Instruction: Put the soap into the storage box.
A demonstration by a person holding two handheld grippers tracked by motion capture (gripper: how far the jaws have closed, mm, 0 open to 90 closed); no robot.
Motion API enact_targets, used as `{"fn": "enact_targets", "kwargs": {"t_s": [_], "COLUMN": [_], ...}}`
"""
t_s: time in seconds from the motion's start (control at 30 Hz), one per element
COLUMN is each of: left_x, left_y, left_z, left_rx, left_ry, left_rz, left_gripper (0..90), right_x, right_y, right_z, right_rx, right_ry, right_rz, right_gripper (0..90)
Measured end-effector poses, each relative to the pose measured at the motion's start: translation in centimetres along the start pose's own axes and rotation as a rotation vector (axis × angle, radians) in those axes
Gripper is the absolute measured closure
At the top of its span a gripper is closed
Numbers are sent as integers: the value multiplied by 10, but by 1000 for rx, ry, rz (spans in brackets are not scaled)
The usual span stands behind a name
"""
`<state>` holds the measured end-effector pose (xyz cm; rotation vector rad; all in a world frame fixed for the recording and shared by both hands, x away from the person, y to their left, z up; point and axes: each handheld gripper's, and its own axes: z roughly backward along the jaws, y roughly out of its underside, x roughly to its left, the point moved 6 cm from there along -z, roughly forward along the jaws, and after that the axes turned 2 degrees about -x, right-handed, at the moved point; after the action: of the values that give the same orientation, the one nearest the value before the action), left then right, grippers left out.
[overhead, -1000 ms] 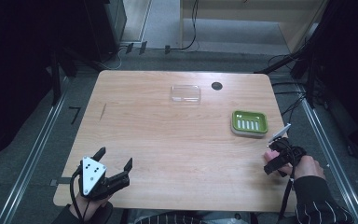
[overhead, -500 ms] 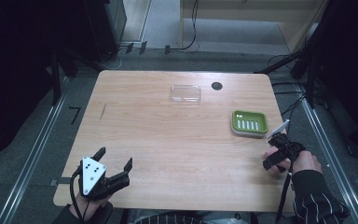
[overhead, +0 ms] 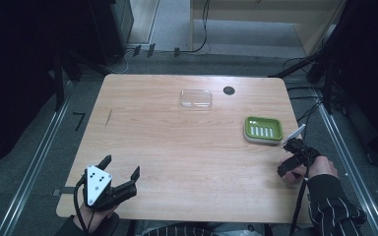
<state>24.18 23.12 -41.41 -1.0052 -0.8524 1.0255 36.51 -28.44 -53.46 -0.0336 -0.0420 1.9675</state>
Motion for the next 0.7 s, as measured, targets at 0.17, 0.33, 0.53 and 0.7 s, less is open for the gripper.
{"fn": "enact_targets", "kwargs": {"t_s": [0.17,0.33,0.53,0.7], "left_x": [0,0,0,0], "left_y": [0,0,0,0], "left_z": [0,0,0,0], "left_rx": [0,-1,-2,-2], "left_ry": [0,0,0,0], "left_rz": [1,0,1,1], "left_gripper": [133,134,133,134], "right_x": [-2,-2,-5,-3], "right_y": [-2,-1,0,1], "right_z": [-4,-5,-5,-4], "right_rx": [-3,-2,-18,-24], "right_ry": [-9,-17,-7,-6], "right_rz": [-8,-15,-14,-17], "right_gripper": [2,82,117,144]}}
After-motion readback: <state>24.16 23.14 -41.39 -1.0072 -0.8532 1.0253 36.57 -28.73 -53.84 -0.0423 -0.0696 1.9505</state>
